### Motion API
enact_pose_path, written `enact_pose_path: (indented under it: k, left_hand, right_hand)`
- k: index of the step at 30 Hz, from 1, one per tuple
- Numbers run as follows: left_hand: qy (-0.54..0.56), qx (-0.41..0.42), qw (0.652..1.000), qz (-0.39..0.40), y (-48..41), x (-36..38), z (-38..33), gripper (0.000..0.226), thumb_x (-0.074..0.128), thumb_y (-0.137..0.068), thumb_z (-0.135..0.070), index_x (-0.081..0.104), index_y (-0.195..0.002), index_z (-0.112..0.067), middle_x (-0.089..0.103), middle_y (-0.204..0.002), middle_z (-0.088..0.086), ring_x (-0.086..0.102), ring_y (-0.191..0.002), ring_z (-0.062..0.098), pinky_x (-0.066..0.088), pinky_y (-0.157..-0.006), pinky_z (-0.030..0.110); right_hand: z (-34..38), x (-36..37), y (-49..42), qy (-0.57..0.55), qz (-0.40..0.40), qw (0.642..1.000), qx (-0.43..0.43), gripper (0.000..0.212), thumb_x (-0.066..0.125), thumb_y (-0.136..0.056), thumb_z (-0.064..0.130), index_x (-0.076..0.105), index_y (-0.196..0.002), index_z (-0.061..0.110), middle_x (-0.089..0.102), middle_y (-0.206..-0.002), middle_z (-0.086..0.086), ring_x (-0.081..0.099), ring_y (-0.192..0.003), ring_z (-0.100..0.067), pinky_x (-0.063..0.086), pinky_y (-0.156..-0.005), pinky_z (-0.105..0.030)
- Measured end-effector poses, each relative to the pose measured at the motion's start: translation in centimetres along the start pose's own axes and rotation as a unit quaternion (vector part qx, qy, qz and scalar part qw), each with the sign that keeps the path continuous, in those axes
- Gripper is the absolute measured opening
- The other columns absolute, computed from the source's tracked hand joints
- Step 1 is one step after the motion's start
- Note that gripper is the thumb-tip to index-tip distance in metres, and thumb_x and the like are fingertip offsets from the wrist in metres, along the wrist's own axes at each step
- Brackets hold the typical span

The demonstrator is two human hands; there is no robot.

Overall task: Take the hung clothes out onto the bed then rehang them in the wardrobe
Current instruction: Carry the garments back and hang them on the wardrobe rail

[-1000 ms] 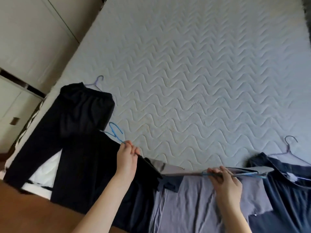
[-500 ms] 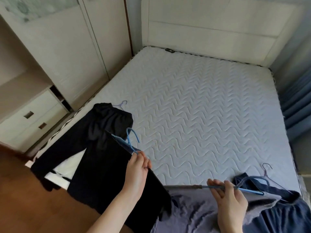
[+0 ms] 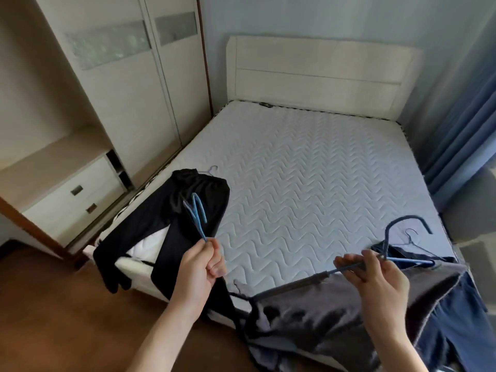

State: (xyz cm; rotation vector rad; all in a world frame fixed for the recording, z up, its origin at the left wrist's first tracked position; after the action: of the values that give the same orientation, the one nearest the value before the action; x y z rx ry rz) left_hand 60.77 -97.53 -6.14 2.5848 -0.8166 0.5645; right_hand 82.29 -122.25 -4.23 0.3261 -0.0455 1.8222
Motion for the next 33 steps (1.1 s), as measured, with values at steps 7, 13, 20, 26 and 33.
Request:
enact_pose_path:
  k: [7,13,20,26,33]
  left_hand:
    - [-0.1,0.01,0.993,-0.066,9.0,-7.9,-3.3,0.029,0.03,-0.103,-0.004,0.05,-0.083,-0.001,0.028,-0.045,-0.007,0.026,-0.036,0.004,0.021,-0.039,0.017]
    - [-0.201,0.032,0.959,-0.2,16.3,-14.2,-2.7,0.032,0.031,-0.104,-0.005,0.049,-0.078,-0.002,0.025,-0.044,-0.009,0.02,-0.034,0.002,0.017,-0.035,0.013]
    - [-0.28,0.081,0.886,-0.361,28.2,-18.8,-1.2,0.028,0.037,-0.098,-0.016,0.054,-0.081,-0.003,0.026,-0.05,-0.009,0.022,-0.047,0.011,0.02,-0.047,0.024]
    - [-0.267,0.065,0.813,-0.513,39.4,-23.8,-1.9,0.029,0.039,-0.09,-0.021,0.058,-0.069,-0.016,0.032,-0.043,-0.009,0.026,-0.045,0.012,0.023,-0.051,0.027]
    - [-0.271,0.032,0.724,-0.634,50.5,-30.2,-1.8,0.024,0.047,-0.088,-0.017,0.06,-0.069,-0.01,0.052,-0.048,-0.004,0.045,-0.053,0.018,0.035,-0.059,0.033]
  right_hand:
    - [0.3,2.8,7.7,0.029,0.107,0.994,0.012,0.028,0.049,-0.101,0.016,0.061,-0.088,-0.006,0.072,-0.07,-0.013,0.075,-0.074,-0.029,0.061,-0.068,-0.031]
    - [-3.7,7.1,12.4,0.055,0.255,0.962,0.079,0.023,0.046,-0.101,0.009,0.056,-0.081,0.001,0.065,-0.064,-0.013,0.072,-0.065,-0.029,0.06,-0.063,-0.032]
    - [-7.0,11.5,17.9,0.153,0.437,0.882,0.087,0.025,0.047,-0.1,0.009,0.06,-0.082,-0.001,0.065,-0.063,-0.012,0.066,-0.056,-0.028,0.059,-0.065,-0.041]
    - [-7.8,17.0,23.8,0.176,0.538,0.823,0.052,0.024,0.042,-0.102,0.008,0.062,-0.094,-0.004,0.051,-0.052,0.0,0.04,-0.04,-0.015,0.042,-0.04,-0.028]
    - [-12.6,25.8,30.5,0.243,0.598,0.763,0.035,0.025,0.048,-0.098,0.011,0.067,-0.084,0.004,0.03,-0.045,0.009,0.026,-0.039,-0.007,0.024,-0.039,-0.02]
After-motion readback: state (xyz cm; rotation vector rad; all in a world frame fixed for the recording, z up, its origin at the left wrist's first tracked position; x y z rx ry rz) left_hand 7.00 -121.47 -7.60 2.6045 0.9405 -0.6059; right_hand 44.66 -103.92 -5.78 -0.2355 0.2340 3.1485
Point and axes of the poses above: each hand's wrist, its own y-axis away from the middle knuckle, its own x-axis out of the palm, z = x × y, the point moved 9 cm from there along -y, towards the middle knuckle
